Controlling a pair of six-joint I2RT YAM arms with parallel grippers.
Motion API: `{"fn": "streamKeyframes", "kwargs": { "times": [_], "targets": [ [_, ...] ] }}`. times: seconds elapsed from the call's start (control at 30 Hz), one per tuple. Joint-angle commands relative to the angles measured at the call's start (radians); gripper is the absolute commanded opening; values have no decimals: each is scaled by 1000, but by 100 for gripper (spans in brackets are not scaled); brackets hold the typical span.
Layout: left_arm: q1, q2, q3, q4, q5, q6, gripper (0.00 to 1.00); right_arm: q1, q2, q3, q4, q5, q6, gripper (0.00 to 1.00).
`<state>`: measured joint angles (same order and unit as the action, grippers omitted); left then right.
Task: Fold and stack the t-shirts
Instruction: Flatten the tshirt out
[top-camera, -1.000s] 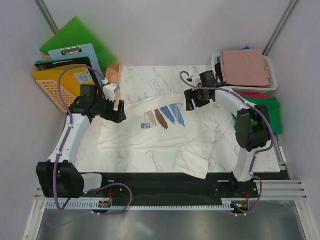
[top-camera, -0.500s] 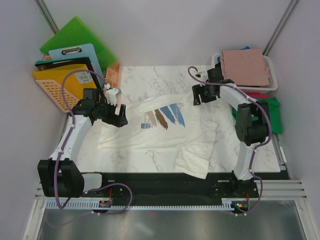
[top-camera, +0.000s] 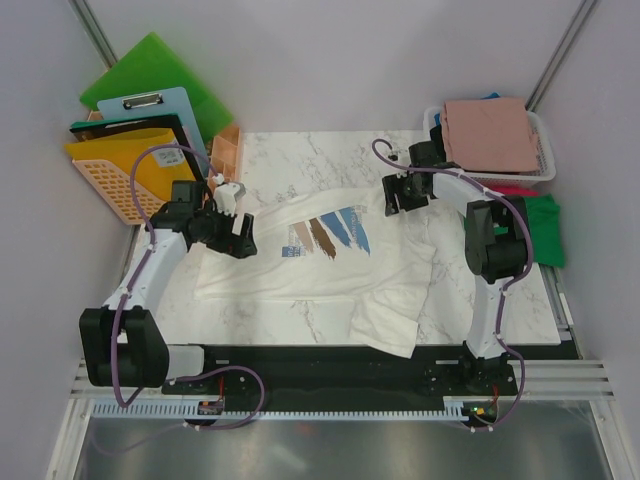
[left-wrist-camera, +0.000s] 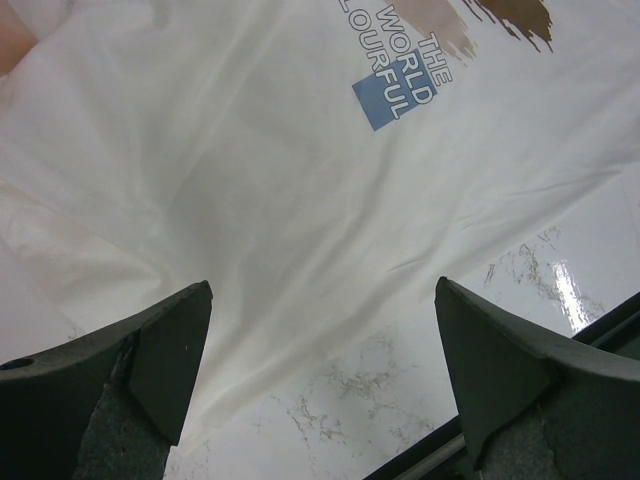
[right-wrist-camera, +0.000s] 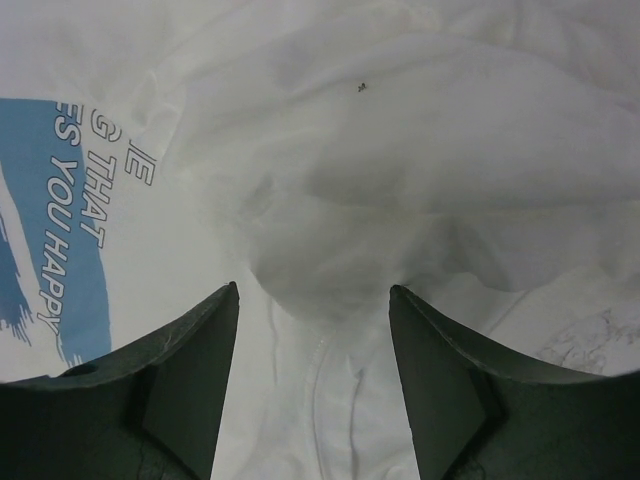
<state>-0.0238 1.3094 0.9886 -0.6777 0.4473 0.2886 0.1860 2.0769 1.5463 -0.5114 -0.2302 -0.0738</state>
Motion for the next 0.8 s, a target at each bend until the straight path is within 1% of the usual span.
{"fn": "streamKeyframes", "kwargs": {
  "times": [0.0,0.13,0.2,0.3,0.33,0.4,0.43,0.5,0.53,0.6,0.63,0.77],
  "targets": [
    [-1,-13,-5,32,-2,18,100,0,19,35,27,14,26,69],
    [-1,-32,-19,33,-21,41,100,0,-9,-3,36,8,14,67],
    [-1,-27,-22,35,-19,40,100,0,-2,-6,45,11,19,63],
    [-1,-21,-25,40,-15,35,100,1,12,3,48,0,29,55],
    [-1,-19,-28,41,-15,35,100,1,14,3,48,-1,29,49],
    [-1,-16,-28,43,-18,34,100,3,12,1,47,3,28,42],
    [-1,-15,-27,44,-19,34,100,3,9,-3,48,3,26,35],
    [-1,-13,-24,43,-21,35,100,3,-1,-9,48,5,23,26],
    [-1,-13,-22,44,-24,35,100,3,-5,-11,48,5,23,14],
    [-1,-13,-21,44,-21,34,100,3,-15,-17,47,6,22,6],
    [-1,-13,-21,44,-19,35,100,3,-20,-20,47,11,20,0],
    [-1,-10,-21,46,-19,34,100,3,-34,-37,44,14,8,0]
  ]
}}
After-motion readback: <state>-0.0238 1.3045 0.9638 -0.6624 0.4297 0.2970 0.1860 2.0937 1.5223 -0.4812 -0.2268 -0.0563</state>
